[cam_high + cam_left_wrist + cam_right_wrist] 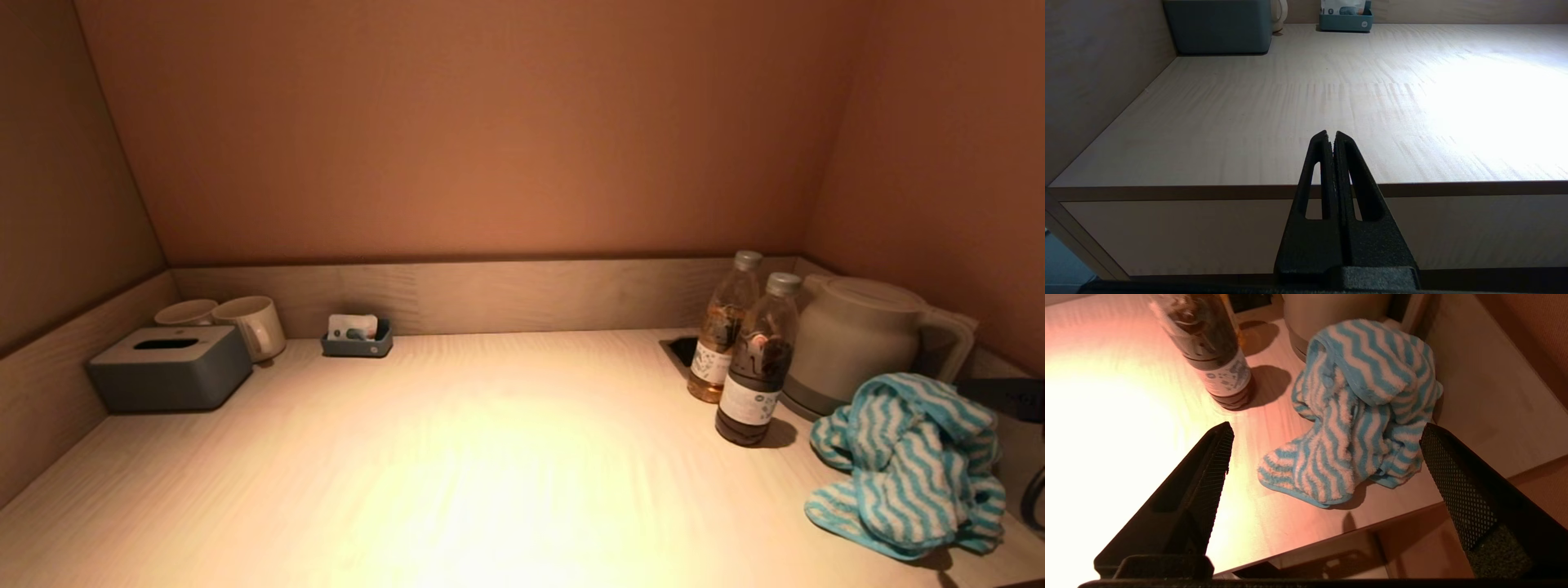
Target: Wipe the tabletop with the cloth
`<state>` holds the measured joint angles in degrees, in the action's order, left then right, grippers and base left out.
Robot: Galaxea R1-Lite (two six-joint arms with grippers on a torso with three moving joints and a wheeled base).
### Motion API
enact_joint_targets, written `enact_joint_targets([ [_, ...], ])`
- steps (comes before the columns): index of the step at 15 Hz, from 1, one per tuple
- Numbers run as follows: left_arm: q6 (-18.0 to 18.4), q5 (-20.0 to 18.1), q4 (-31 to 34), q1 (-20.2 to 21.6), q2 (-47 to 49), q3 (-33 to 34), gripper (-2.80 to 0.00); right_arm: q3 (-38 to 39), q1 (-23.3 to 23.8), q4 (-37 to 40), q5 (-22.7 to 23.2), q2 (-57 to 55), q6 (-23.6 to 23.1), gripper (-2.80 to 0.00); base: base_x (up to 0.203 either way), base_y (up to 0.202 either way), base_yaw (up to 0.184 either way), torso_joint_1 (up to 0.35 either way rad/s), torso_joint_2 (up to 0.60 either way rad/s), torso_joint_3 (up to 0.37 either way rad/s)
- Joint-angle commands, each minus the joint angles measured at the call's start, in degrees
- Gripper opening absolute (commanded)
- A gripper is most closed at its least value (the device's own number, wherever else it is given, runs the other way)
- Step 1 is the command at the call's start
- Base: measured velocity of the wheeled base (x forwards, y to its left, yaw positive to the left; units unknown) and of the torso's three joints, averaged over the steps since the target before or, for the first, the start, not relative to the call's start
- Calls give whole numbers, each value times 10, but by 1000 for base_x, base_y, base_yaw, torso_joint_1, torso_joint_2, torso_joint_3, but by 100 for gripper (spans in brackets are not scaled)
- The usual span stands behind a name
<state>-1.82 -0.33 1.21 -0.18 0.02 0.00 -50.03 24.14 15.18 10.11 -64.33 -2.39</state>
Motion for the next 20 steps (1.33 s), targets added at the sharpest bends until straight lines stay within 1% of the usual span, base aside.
enact_joint_targets([
  [1,0,0,0,0,0,0,-280,0,0,0,10,55,-1,0,0,0,0,0,0,0],
  [2,0,0,0,0,0,0,-280,0,0,0,16,70,-2,0,0,0,0,0,0,0],
  [4,0,0,0,0,0,0,-280,-2,0,1,70,115,-6,0,0,0,0,0,0,0],
  [5,0,0,0,0,0,0,-280,-2,0,2,85,130,-7,0,0,0,0,0,0,0],
  [9,0,0,0,0,0,0,-280,-4,0,14,97,157,-7,0,0,0,0,0,0,0],
  [10,0,0,0,0,0,0,-280,-5,0,15,118,166,-6,0,0,0,0,0,0,0],
  [11,0,0,0,0,0,0,-280,-5,0,17,125,176,-6,0,0,0,0,0,0,0],
  [18,0,0,0,0,0,0,-280,-5,0,15,125,215,-2,0,0,0,0,0,0,0],
  [20,0,0,0,0,0,0,-280,-3,0,17,133,262,-2,0,0,0,0,0,0,0],
])
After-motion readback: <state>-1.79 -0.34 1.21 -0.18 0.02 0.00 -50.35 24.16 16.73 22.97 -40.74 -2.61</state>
